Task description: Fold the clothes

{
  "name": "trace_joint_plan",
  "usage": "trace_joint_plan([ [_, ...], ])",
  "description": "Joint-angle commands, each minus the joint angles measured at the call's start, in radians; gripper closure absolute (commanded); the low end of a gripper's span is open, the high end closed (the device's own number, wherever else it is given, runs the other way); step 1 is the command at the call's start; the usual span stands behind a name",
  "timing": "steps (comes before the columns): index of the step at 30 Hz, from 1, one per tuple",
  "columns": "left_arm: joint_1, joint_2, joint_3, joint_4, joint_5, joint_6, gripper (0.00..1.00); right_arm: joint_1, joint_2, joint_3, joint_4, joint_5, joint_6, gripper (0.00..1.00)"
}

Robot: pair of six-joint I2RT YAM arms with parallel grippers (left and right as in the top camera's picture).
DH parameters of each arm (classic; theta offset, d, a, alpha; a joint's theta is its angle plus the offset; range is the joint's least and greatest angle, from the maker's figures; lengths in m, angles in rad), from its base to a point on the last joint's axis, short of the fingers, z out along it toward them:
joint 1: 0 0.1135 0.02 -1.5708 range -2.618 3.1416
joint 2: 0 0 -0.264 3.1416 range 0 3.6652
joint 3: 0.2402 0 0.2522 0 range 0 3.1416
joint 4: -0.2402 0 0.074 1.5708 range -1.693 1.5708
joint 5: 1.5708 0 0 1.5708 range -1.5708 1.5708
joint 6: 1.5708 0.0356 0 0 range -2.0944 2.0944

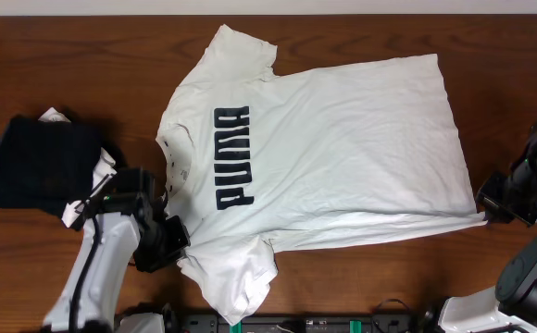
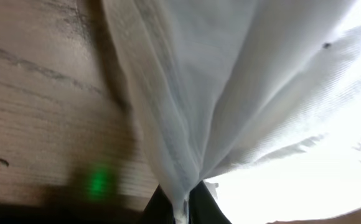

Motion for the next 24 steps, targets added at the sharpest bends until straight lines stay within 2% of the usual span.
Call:
trace_joint_plan([
  [1, 0.008, -0.106, 0.035, -0.016, 0.019, 0.018, 0.94, -0.011, -0.047, -0.003, 0.000, 0.005, 0.002, 0.99],
  [13, 0.038, -0.468, 0.041, -0.060, 0.029, -0.035, 0.94, -0.059, -0.256, -0.003, 0.003, -0.017, 0.005, 0.99],
  [24, 0.038, -0.570, 0.097, -0.085, 0.067, -0.038, 0.94, -0.072, -0.422, -0.003, -0.024, 0.003, 0.006, 0.99],
])
